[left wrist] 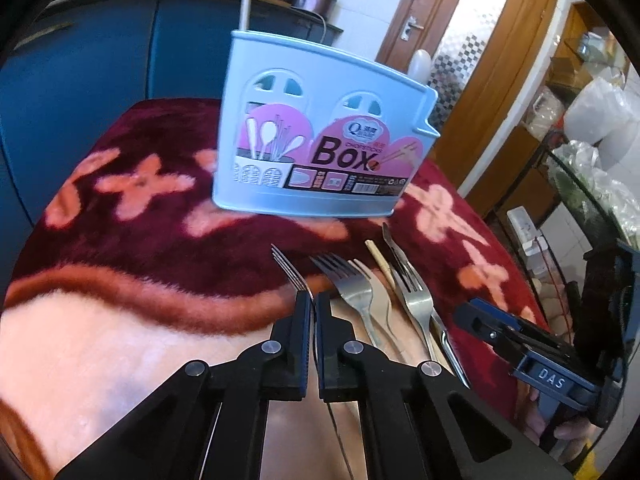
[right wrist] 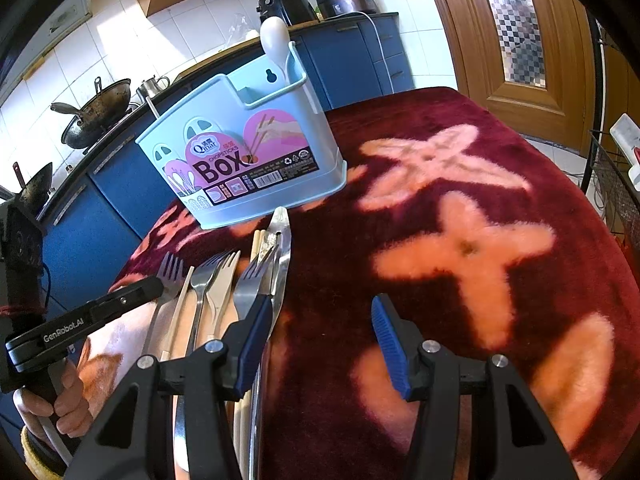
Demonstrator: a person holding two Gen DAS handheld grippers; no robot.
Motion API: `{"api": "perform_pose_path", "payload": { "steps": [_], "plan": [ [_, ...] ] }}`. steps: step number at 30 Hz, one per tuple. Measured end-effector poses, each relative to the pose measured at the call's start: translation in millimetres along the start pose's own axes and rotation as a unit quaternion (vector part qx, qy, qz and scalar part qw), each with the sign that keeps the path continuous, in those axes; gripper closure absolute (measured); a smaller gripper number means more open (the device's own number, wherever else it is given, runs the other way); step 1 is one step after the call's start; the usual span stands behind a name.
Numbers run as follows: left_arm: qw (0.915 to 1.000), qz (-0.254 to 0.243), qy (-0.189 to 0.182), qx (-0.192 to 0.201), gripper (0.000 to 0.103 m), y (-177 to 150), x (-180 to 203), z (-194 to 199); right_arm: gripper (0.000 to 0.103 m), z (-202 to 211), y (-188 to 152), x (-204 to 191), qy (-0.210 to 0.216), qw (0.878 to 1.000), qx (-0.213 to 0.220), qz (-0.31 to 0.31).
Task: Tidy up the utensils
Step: 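Close the left tool on a steel fork, then close the right tool on another steel fork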
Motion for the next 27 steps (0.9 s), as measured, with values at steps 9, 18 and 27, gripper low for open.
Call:
{"api": "perform_pose_path", "payload": {
  "steps": [9,18,27],
  "plan": [
    [0.9983,0.03,-0.021,-0.044,0.098,-21.1,-8.8,-18.4,0.047,-1.1,-0.5,-0.8,-0.001,1.0,0.001,0.002],
    [0.9991,0.024,-0.014,-0.032,0.1,-19.4,-10.1,-16.9,0.047,-2.4,3.6,-2.1,-0.003,1.0,-0.009,0.004],
    [0.9998,0.018,0.004,-0.001,0.1,-9.4,-16.0,1.3,0.057,-0.5,1.6,-14.5,0.026,0.999,-0.032,-0.002]
  ]
}}
Point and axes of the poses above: each gripper's, at about its wrist camera, not at the fingertips, and z roughly against the way its jaws point, x to its right, y to its top, the point moved 9 cm from there along -z, roughly the way its jaws point, and after that the axes turned 15 degrees about -z, right-handed, at the moved point
